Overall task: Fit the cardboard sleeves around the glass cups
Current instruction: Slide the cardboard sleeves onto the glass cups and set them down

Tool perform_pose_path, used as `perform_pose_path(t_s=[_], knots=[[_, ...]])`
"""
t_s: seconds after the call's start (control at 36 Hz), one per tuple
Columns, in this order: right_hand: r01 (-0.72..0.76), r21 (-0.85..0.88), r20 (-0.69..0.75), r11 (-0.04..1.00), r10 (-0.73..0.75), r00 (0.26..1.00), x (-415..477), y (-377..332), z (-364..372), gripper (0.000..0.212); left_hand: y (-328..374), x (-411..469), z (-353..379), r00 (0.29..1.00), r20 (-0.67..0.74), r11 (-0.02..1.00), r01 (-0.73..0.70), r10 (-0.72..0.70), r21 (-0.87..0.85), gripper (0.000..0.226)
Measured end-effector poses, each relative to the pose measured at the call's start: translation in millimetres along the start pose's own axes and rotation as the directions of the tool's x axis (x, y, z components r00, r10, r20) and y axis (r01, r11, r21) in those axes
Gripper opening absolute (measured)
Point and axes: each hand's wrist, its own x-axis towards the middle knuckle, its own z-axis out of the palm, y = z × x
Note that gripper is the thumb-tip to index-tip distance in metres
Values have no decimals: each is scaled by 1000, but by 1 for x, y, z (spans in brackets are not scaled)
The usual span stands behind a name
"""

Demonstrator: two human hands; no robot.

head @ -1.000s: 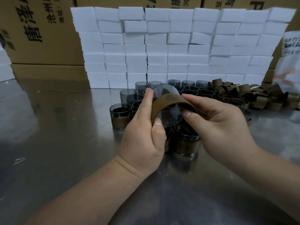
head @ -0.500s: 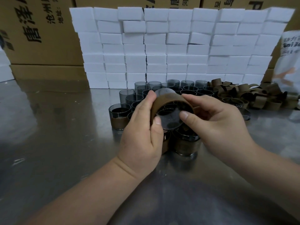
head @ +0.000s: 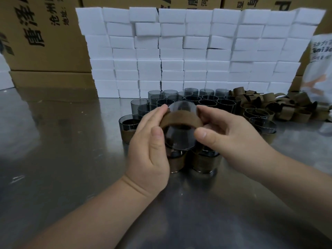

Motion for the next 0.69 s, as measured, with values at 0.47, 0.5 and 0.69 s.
perform_pose_path(t_s=[0.47, 0.5, 0.69], knots=[[107, 17, 116, 994, -108, 987, -4, 4, 1, 64, -9, -4, 3, 988, 68, 970, 149, -138, -195, 73], [101, 23, 116, 995, -103, 988, -4, 4, 1, 65, -9, -4, 3, 988, 78, 970, 146, -133, -194, 76], [80, 8, 131, 997, -80, 988, -4, 7, -1, 78, -9, -3, 3, 990, 99, 982, 110, -96, -150, 91]])
